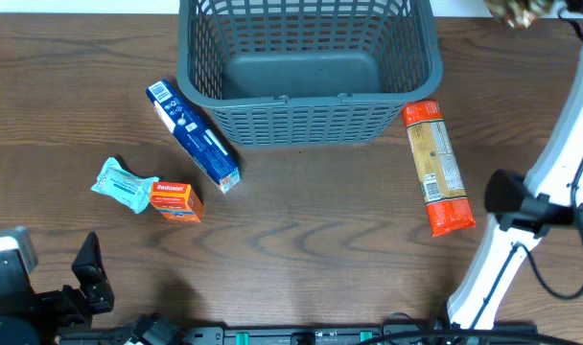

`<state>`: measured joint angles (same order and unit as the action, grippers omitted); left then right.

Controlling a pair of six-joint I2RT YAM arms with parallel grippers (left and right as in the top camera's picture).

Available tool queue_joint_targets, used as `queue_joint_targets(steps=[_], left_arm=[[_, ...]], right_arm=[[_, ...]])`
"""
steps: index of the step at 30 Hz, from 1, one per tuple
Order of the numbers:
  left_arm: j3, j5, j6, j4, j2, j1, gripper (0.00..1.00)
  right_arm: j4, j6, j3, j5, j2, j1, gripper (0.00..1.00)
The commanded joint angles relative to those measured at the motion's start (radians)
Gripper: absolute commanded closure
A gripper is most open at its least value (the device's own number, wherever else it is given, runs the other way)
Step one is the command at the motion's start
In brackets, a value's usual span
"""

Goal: Pack container
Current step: 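Carry the coffee bag over the basket and release it inside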

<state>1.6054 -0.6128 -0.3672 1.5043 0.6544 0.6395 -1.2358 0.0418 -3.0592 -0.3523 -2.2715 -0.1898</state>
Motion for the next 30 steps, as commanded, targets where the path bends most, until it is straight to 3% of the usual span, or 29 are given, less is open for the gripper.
queue_joint_targets(steps=[1, 6, 12, 21, 30], left_arm=[[0.007, -0.008, -0.009, 0.003, 0.009, 0.001, 0.01], [0.007, -0.008, -0.009, 0.003, 0.009, 0.001, 0.02], [0.007, -0.008, -0.009, 0.003, 0.009, 0.001, 0.02], [0.007, -0.008, -0.009, 0.003, 0.009, 0.001, 0.01], [0.007, -0.008, -0.009, 0.003, 0.009, 0.001, 0.01]], right_arm=[[0.052, 0.099, -0.054, -0.089, 0.113, 0.104, 0.99], [0.037, 0.266, -0.034, -0.008, 0.097, 0.218, 0.99], [-0.06, 0.452, 0.061, 0.247, 0.085, 0.31, 0.99], [-0.078, 0.512, 0.253, 0.265, 0.083, 0.358, 0.99], [-0.136, 0.512, 0.279, 0.191, 0.083, 0.364, 0.99]])
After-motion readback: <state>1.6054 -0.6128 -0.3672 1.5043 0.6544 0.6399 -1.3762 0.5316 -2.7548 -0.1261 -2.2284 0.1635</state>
